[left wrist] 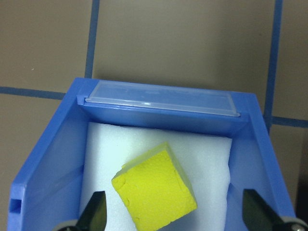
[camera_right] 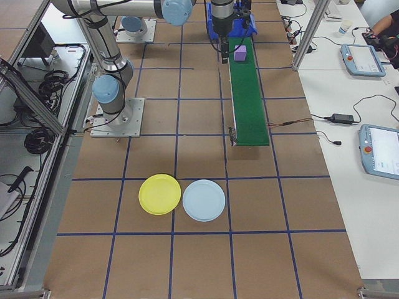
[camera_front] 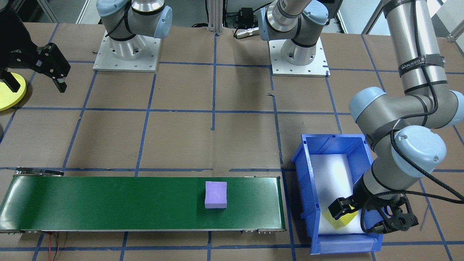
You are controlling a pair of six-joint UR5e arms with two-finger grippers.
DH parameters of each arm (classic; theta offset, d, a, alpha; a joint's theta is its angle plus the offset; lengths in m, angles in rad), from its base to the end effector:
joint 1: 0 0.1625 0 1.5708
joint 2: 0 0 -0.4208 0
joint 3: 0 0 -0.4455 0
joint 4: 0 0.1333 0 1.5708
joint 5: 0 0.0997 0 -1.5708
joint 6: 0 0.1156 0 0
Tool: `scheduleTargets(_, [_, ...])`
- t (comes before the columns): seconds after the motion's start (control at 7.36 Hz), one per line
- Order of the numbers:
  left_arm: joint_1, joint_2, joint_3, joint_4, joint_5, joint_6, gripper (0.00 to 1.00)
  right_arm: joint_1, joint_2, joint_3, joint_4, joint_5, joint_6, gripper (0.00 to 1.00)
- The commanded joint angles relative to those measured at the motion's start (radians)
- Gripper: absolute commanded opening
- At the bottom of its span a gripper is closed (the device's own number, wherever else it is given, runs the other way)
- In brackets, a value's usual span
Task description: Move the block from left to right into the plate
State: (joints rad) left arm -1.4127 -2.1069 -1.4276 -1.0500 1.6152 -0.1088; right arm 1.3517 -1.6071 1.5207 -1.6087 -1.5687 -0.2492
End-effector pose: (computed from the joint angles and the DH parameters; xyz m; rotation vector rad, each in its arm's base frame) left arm -0.0100 -0.7511 0.2519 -0.4152 3.0599 -0.1960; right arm 0.0126 -0.5579 0.5191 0.0470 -3.1087 0.1890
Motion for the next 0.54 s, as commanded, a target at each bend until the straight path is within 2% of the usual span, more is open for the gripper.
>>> scheduleTargets(0.0, [0.003, -0.013, -0.046, 0.030, 0.003, -0.103, 1.00, -0.046, 0.000, 0.004, 0.013, -0.002, -0.014, 1.00])
scheduleTargets(0.27, [0.003, -0.057, -0.024, 0.105, 0.003, -0.095, 1.00, -0.159, 0.003, 0.004, 0.013, 0.003, -0.233, 1.00])
scheduleTargets(0.41, [0.003, -0.065, -0.033, 0.105, -0.001, -0.098, 1.00, -0.237, 0.003, 0.004, 0.015, 0.003, -0.266, 1.00])
